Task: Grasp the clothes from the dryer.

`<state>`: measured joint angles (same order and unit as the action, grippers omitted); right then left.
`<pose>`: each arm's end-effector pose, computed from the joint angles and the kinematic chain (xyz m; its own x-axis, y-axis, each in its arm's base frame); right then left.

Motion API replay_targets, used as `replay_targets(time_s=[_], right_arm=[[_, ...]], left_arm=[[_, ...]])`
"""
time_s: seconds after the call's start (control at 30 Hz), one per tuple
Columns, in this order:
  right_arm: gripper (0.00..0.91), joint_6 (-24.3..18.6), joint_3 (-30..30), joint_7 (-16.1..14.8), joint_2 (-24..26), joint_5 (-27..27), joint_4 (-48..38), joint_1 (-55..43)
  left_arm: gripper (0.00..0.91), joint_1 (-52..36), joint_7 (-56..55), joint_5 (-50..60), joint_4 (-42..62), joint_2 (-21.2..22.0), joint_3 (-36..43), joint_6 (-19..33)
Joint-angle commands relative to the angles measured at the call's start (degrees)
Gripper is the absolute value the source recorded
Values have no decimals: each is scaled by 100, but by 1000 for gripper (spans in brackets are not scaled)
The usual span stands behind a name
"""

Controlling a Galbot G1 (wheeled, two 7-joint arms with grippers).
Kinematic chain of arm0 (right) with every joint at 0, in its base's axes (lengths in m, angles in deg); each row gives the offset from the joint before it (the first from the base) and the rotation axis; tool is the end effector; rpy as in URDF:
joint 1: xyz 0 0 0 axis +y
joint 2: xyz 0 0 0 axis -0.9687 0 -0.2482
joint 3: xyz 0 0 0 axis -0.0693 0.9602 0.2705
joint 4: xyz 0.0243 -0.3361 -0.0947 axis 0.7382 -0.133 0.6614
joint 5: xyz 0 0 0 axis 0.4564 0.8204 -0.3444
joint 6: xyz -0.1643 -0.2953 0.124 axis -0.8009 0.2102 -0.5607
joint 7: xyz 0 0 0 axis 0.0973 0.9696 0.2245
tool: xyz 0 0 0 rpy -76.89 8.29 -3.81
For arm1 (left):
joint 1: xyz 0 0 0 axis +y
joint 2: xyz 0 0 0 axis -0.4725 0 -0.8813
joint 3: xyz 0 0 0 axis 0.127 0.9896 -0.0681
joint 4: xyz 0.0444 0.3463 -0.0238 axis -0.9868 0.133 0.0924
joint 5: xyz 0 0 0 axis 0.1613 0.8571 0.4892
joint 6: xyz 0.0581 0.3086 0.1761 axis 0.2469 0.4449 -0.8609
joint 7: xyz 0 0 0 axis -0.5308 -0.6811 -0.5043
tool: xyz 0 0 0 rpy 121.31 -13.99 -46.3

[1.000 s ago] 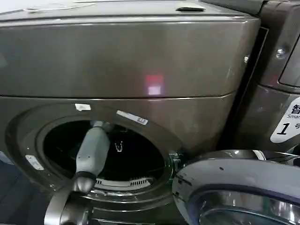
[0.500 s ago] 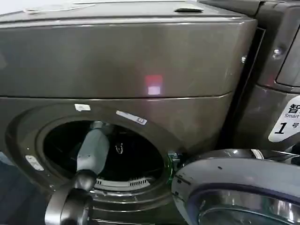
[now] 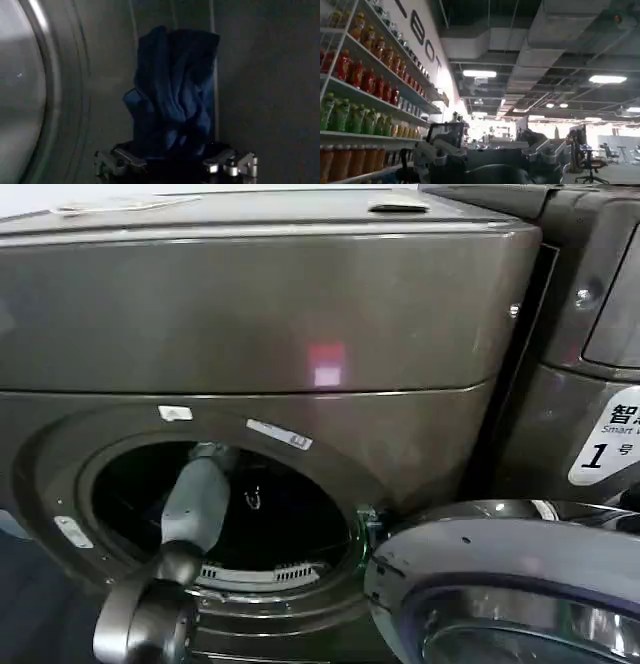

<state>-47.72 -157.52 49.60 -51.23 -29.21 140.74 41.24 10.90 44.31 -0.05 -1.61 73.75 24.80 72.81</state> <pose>-0.1115 -0.4592 -0.1373 -0.0378 0.9187 -0.3930 0.9973 0.0096 -0.0734 0.6266 0.0817 -0.2436 -0.3712 0.1495 0.9164 0.9285 0.0486 0.3682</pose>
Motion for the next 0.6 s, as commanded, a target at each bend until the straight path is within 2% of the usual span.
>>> replay_targets(time_s=[0.03, 0.6], right_arm=[[907, -6, -7, 3, 5, 7, -7, 6], [907, -38, 43, 15, -2, 18, -18, -9]], left_arm=[[0, 13, -115, -56, 163, -16, -41, 247], [0, 4, 179, -91, 28, -55, -79, 404]])
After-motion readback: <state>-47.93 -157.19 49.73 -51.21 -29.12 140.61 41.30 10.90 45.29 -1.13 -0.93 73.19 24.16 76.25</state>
